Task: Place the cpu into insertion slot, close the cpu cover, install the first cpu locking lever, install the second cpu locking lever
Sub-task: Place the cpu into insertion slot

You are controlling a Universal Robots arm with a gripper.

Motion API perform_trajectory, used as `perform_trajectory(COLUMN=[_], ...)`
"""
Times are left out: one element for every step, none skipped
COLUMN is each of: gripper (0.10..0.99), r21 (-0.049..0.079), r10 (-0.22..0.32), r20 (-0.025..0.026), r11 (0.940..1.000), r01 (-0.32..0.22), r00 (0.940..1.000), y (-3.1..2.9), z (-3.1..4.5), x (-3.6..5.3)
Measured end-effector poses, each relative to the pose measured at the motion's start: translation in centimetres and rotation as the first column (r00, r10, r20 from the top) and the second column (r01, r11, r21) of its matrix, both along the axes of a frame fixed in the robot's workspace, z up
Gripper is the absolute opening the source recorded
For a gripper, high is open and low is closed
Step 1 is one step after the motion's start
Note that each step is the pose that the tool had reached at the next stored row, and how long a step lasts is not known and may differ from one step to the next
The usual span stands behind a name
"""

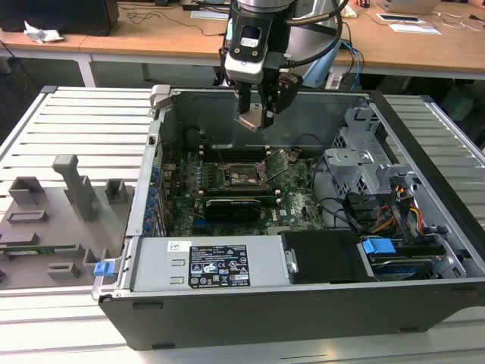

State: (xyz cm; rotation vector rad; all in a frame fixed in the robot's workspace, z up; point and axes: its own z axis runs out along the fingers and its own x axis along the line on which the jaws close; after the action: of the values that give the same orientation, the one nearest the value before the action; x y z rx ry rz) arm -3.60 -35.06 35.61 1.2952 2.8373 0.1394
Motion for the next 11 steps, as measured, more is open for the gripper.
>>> perform_trajectory(gripper=[0.525,0.525,0.525,0.525,0.525,0.525,0.525,0.525,0.525,0.525,0.525], r21=[0.0,0.0,0.0,0.0,0.0,0.0,0.0,0.0,0.0,0.0,0.0], r10=[-0.003,-0.01,-0.013,-0.016,-0.021,-0.026,-0.029,-0.034,-0.038,-0.043,-0.047], r20=[0.0,0.0,0.0,0.0,0.0,-0.0001,0.0,0.0,0.0,0.0,0.0], r11=[1.0,1.0,0.9999,0.9999,0.9998,0.9997,0.9996,0.9994,0.9993,0.9991,0.9989], r01=[0.003,0.01,0.013,0.016,0.021,0.026,0.029,0.034,0.038,0.043,0.047], r00=[1.0,1.0,0.9999,0.9999,0.9998,0.9997,0.9996,0.9994,0.9993,0.9991,0.9989], y=[0.0,0.0,0.0,0.0,0.0,0.0,0.0,0.0,0.0,0.0,0.0], z=[0.0,-0.01,-0.02,-0.02,-0.03,-0.04,-0.05,-0.06,-0.06,-0.07,-0.08], x=[0.0,0.0,0.0,0.0,0.0,0.0,0.0,0.0,0.0,0.0,0.0])
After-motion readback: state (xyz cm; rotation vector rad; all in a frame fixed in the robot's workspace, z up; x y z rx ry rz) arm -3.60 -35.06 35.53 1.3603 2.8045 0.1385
